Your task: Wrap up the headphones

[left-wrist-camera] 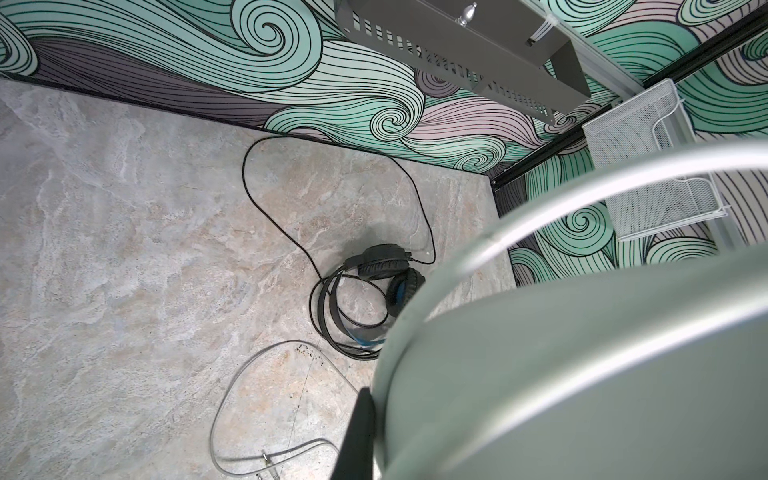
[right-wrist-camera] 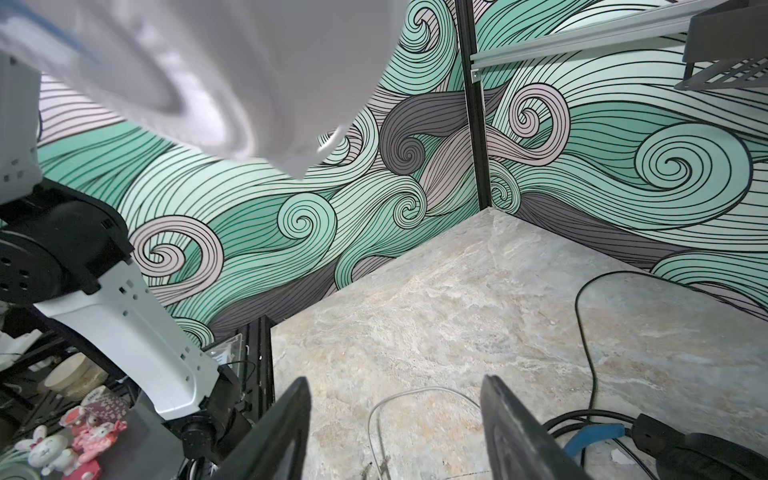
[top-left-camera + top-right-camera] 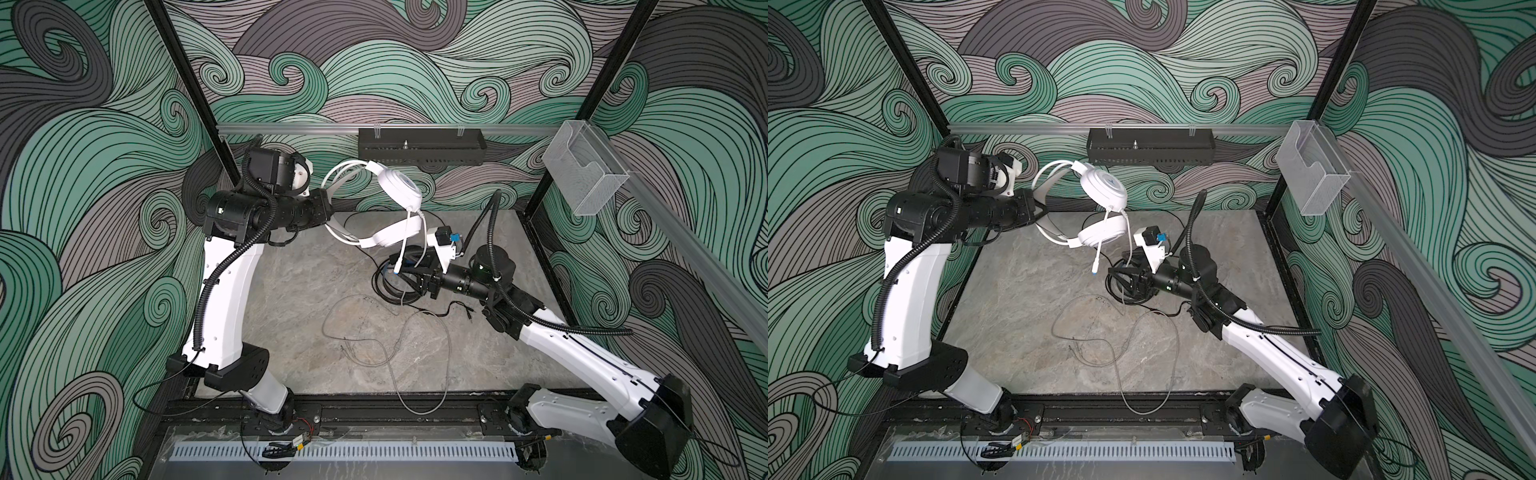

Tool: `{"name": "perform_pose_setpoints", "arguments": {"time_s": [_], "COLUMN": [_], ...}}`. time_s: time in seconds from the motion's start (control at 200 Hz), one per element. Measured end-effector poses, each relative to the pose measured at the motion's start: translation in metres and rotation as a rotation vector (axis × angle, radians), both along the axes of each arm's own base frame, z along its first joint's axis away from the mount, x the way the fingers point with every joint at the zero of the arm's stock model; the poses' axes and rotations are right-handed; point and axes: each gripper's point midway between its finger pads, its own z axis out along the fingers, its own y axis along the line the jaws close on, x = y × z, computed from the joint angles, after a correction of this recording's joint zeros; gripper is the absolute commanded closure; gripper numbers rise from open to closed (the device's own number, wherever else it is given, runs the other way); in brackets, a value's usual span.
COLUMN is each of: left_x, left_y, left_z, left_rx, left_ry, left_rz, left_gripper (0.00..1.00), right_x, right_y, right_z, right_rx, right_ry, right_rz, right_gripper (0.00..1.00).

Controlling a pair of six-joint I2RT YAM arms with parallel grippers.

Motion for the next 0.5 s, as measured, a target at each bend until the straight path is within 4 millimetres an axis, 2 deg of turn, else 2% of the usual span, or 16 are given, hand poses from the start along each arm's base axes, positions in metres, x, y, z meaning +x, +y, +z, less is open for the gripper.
{"name": "perform_pose_setpoints", "arguments": {"time_s": [0.095,0.34,0.495], "left_x": [0.000,0.003,0.003], "left_y": [0.000,0.000,-0.001], "left_z": [0.000,0.004,0.006], "left_rx": [-0.013,-0.041,-0.058], "left_ry": [0.006,0.003,0.002], "left_rz": [0.005,0.020,0.020], "left_gripper": [1.00,1.00,1.00], "right_x": [-0.001,0.000,0.005], "right_y": [-0.002,-0.002,0.002], "right_z": [-0.003,-0.003,-0.018], "right_rx": [-0.002,0.015,0.007], "right_ry": [0.001,-0.006,0.016], "right_rz": [-0.002,-0.009,-0.010], "right_gripper": [0.46,0.45,0.45]}}
